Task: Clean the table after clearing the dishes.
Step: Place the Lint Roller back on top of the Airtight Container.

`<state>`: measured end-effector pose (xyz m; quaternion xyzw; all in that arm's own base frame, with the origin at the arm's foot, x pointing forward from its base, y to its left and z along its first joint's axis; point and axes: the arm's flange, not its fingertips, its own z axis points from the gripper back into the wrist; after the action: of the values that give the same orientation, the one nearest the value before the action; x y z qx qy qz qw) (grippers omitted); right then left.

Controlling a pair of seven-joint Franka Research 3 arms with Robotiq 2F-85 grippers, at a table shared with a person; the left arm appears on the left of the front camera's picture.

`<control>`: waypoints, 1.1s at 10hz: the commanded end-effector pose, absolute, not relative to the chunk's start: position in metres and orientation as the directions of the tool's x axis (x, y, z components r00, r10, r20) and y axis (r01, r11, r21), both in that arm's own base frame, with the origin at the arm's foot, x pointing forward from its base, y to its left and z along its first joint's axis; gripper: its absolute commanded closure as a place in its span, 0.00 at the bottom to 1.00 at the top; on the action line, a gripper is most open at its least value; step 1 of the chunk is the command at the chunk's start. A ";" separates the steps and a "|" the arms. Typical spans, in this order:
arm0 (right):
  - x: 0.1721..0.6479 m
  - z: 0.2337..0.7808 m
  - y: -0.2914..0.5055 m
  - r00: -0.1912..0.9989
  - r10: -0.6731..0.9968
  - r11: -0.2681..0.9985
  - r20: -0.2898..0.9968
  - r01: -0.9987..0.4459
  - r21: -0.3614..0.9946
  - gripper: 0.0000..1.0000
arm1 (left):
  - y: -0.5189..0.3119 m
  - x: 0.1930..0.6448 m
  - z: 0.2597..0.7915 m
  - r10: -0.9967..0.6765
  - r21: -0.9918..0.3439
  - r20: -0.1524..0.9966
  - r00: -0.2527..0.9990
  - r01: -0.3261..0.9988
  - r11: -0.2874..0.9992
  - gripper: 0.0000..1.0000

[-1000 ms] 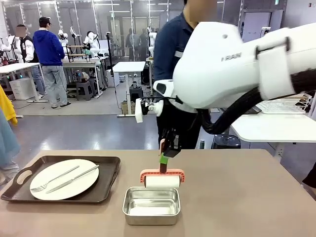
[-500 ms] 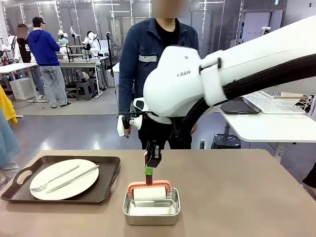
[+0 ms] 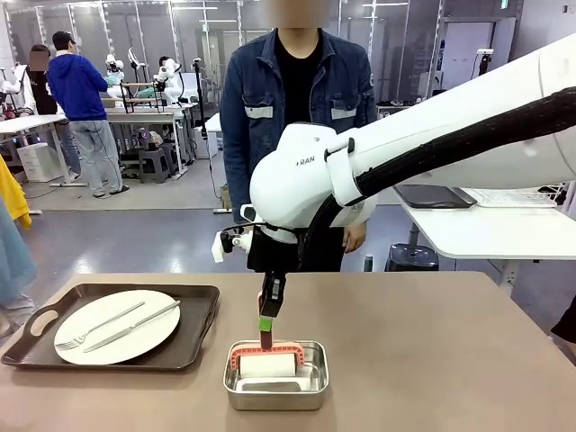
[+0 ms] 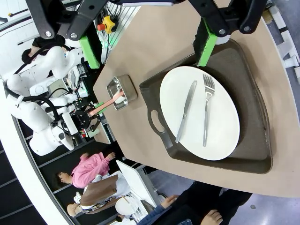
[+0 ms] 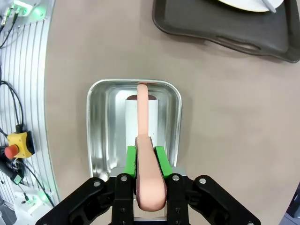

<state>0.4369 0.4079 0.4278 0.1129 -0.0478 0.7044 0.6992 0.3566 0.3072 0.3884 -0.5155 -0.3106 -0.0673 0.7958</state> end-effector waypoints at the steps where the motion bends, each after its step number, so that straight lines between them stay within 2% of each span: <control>1: 0.444 0.427 0.409 0.040 0.979 0.022 0.199 -0.995 0.096 0.79 | 0.309 0.354 0.390 0.210 -0.776 0.565 0.798 0.428 0.463 0.00; 5: 0.463 0.410 0.398 0.059 0.972 0.040 0.229 -0.995 0.086 0.79 | 0.309 0.354 0.390 0.210 -0.776 0.565 0.798 0.428 0.463 0.00; 6: 0.464 0.411 0.395 0.071 0.967 0.053 0.246 -0.995 0.080 0.65 | 0.309 0.354 0.390 0.210 -0.776 0.565 0.798 0.428 0.463 0.00; 7: 0.463 0.413 0.393 0.065 0.967 0.048 0.248 -0.996 0.072 0.33 | 0.309 0.354 0.390 0.210 -0.776 0.565 0.798 0.428 0.463 0.00; 9: 0.464 0.415 0.394 0.061 0.969 0.044 0.240 -0.996 0.076 0.00 | 0.309 0.354 0.390 0.210 -0.776 0.565 0.798 0.428 0.463 0.00; 11: 0.465 0.414 0.395 0.059 0.971 0.042 0.231 -0.996 0.080 0.00 | 0.309 0.354 0.390 0.210 -0.776 0.565 0.798 0.428 0.463 0.00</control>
<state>0.4665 0.3936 0.4131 0.1144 -0.0577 0.6860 0.7163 0.3566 0.3072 0.3884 -0.5155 -0.3106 -0.0673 0.7958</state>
